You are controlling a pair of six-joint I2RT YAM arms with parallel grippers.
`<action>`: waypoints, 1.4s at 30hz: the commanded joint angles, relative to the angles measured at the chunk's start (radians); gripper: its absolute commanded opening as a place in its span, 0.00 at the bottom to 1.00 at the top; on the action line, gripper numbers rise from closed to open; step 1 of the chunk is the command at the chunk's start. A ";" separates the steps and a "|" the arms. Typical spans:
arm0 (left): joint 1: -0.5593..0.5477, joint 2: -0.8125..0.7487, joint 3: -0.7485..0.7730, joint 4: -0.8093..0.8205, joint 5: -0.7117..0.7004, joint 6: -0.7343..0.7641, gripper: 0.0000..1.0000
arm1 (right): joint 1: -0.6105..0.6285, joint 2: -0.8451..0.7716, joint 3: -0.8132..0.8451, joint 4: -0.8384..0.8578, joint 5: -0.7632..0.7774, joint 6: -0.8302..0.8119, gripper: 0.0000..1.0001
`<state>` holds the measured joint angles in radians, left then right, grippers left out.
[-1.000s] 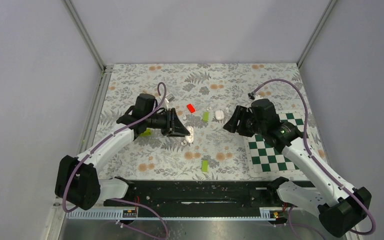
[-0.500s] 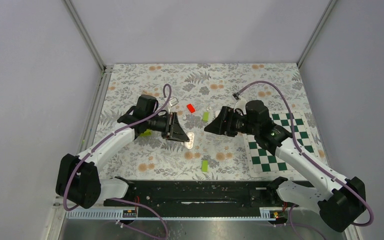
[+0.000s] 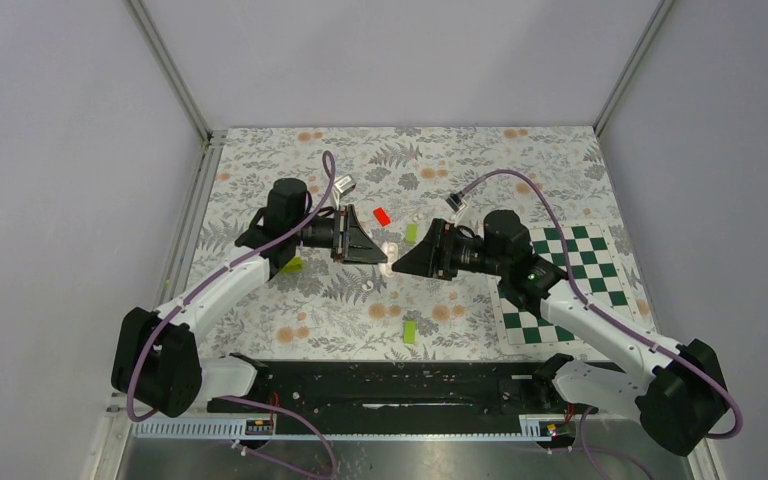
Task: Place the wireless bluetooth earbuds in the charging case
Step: Pass from the left arm to the right
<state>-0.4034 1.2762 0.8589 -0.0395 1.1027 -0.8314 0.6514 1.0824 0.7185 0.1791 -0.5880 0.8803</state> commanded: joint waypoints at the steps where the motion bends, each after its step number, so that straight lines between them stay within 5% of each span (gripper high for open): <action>1: 0.006 -0.025 -0.012 0.141 0.048 -0.072 0.00 | 0.011 0.008 -0.024 0.137 -0.005 0.050 0.80; 10: 0.006 -0.043 -0.034 0.156 0.060 -0.075 0.00 | 0.009 0.119 -0.105 0.460 -0.026 0.269 0.66; 21: 0.007 -0.058 -0.049 0.162 0.061 -0.075 0.00 | 0.009 0.127 -0.114 0.474 -0.005 0.281 0.50; 31: 0.007 -0.072 -0.047 0.178 0.061 -0.076 0.00 | 0.010 0.159 -0.122 0.520 -0.023 0.315 0.16; 34: 0.006 -0.092 -0.040 0.142 0.035 -0.039 0.58 | 0.009 0.153 -0.121 0.509 -0.016 0.312 0.02; 37: 0.006 -0.103 0.000 -0.055 -0.022 0.084 0.92 | 0.009 0.134 -0.116 0.459 0.000 0.293 0.00; 42: 0.006 -0.138 0.030 -0.193 -0.116 0.189 0.99 | 0.010 0.104 -0.101 0.382 0.019 0.253 0.00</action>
<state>-0.3992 1.1854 0.8291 -0.1177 1.0729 -0.7666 0.6544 1.2304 0.5915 0.5922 -0.5869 1.1717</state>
